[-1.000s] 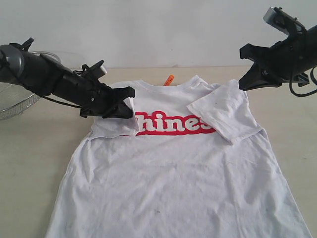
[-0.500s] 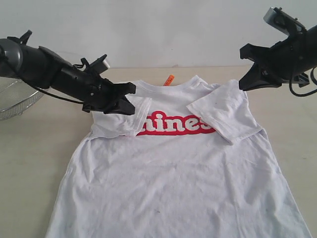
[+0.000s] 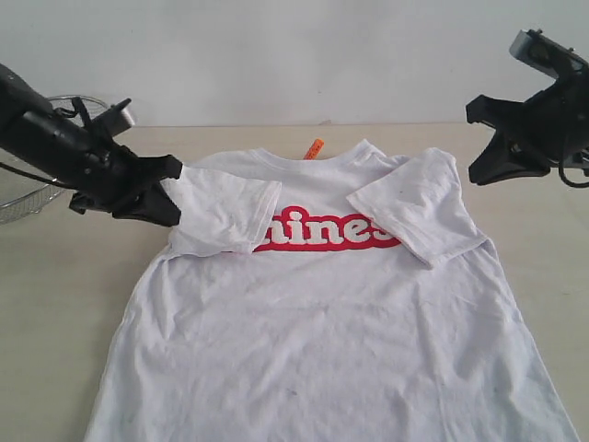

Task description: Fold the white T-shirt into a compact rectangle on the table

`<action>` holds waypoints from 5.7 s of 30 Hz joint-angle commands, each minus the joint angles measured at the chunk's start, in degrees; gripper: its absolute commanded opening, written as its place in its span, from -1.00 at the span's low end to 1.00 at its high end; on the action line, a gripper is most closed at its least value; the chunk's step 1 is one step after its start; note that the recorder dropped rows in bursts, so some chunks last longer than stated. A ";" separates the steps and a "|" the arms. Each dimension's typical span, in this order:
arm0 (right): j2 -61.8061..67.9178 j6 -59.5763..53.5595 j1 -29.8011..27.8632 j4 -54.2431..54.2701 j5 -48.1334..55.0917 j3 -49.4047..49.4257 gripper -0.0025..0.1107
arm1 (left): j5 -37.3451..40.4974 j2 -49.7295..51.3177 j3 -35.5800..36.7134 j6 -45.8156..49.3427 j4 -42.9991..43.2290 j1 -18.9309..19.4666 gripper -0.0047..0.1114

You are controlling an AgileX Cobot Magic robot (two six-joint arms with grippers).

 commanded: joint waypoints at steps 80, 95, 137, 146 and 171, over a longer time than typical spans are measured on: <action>-17.52 14.05 -0.47 -20.63 8.94 40.64 0.11 | 7.74 -26.61 50.46 -17.75 12.64 -0.20 0.03; -12.70 14.73 -0.47 -21.64 8.47 40.64 0.11 | 7.48 -21.41 50.46 -15.87 11.23 -0.20 0.00; -4.24 23.28 3.56 -31.53 4.62 40.22 0.12 | 6.28 -14.83 49.75 -4.57 1.05 -0.20 -0.20; -4.24 13.15 3.56 -19.75 2.65 41.96 0.12 | 6.17 -14.83 49.75 -2.86 -1.53 -0.20 -0.20; -1.91 9.67 3.56 -15.82 2.64 39.26 -0.96 | 0.52 -14.83 49.75 11.19 -13.19 -0.20 -0.84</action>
